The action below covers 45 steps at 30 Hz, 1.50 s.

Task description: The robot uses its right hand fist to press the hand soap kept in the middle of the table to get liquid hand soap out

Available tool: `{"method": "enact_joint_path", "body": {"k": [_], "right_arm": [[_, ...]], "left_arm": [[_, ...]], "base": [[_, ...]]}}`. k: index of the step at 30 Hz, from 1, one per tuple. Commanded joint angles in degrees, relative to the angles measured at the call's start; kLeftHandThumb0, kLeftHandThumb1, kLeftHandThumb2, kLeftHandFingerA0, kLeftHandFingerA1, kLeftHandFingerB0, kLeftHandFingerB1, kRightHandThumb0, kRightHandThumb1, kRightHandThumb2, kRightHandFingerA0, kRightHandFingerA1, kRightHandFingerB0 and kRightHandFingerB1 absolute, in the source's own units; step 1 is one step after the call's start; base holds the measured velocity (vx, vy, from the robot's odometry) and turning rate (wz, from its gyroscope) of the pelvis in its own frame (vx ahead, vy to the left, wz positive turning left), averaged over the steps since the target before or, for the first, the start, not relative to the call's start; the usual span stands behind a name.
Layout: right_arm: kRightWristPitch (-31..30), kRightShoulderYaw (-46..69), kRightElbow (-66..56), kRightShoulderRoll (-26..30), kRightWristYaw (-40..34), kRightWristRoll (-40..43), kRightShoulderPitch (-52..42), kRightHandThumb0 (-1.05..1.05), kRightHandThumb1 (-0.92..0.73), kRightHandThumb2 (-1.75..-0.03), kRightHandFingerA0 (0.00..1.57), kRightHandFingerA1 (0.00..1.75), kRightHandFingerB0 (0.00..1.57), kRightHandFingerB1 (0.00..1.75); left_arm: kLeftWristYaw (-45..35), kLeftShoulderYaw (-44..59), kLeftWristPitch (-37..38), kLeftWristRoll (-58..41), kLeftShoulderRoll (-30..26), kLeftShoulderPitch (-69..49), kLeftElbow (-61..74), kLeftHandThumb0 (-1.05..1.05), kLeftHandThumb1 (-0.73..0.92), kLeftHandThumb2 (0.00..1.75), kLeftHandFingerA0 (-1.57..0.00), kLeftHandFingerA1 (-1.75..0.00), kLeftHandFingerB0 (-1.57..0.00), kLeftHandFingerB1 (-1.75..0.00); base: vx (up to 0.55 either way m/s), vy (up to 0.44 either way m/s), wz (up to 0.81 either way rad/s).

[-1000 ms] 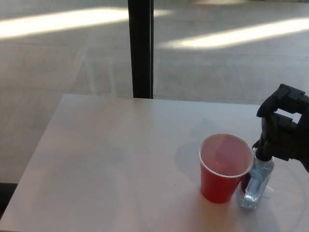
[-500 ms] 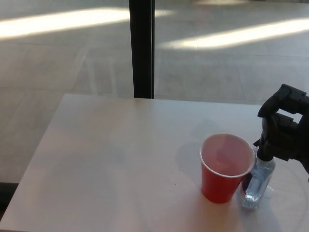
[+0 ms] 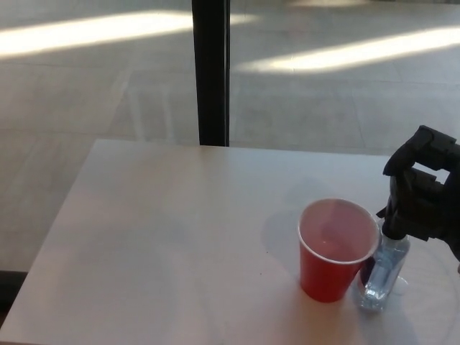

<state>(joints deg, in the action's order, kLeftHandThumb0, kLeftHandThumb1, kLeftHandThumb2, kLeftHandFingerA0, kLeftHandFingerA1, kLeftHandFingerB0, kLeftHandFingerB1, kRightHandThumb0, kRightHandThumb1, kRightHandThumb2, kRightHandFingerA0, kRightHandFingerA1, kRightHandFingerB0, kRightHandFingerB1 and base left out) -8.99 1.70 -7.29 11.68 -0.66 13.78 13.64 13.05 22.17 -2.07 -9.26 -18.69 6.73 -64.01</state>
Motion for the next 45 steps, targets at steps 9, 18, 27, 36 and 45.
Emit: {"method": "enact_joint_path", "body": {"k": [9,18,27,36,45], "right_arm": [[-31.0,18.5,-10.7,8.2,-4.4,22.5,13.4,-0.21,-0.54,-1.27,0.98,1.75,0.75,1.39],[-35.6,38.9,-7.5,19.0,-12.0,45.4,19.8,-0.26,-0.68,-0.82,1.14,1.66,0.77,1.13],[-35.9,60.1,4.1,28.0,-11.5,38.2,10.6,-0.43,-0.31,-1.01,1.18,1.61,0.99,1.05],[-18.4,67.5,20.4,22.7,-9.3,21.2,-11.0,-0.62,-0.42,-1.17,1.14,1.32,0.69,0.85],[-8.3,70.6,35.7,17.5,-16.1,19.5,-14.9,-0.7,-0.57,-1.18,0.89,1.14,0.2,0.75]], "left_arm": [[0.1,0.2,-0.4,0.1,-1.7,-1.9,-0.5,-0.45,0.91,1.22,-0.42,-1.32,-0.31,-1.25],[0.7,0.2,-0.3,0.2,-1.3,-2.3,-0.2,-0.42,0.88,1.26,-0.45,-1.33,-0.22,-1.08],[0.2,0.0,0.2,0.4,-1.8,-2.4,-0.9,-0.43,0.92,1.23,-0.54,-1.19,-0.39,-1.12],[0.7,0.7,-0.7,-0.1,-2.0,-2.3,-0.4,-0.45,0.92,1.22,-0.54,-1.15,-0.25,-0.94],[-0.4,0.0,0.0,0.4,-2.2,-1.6,-1.2,-0.44,0.92,1.18,-0.42,-1.25,-0.34,-1.25]], "base": [[0.0,0.0,0.0],[0.0,0.0,0.0],[0.0,0.0,0.0],[0.0,0.0,0.0],[0.0,0.0,0.0]]}}
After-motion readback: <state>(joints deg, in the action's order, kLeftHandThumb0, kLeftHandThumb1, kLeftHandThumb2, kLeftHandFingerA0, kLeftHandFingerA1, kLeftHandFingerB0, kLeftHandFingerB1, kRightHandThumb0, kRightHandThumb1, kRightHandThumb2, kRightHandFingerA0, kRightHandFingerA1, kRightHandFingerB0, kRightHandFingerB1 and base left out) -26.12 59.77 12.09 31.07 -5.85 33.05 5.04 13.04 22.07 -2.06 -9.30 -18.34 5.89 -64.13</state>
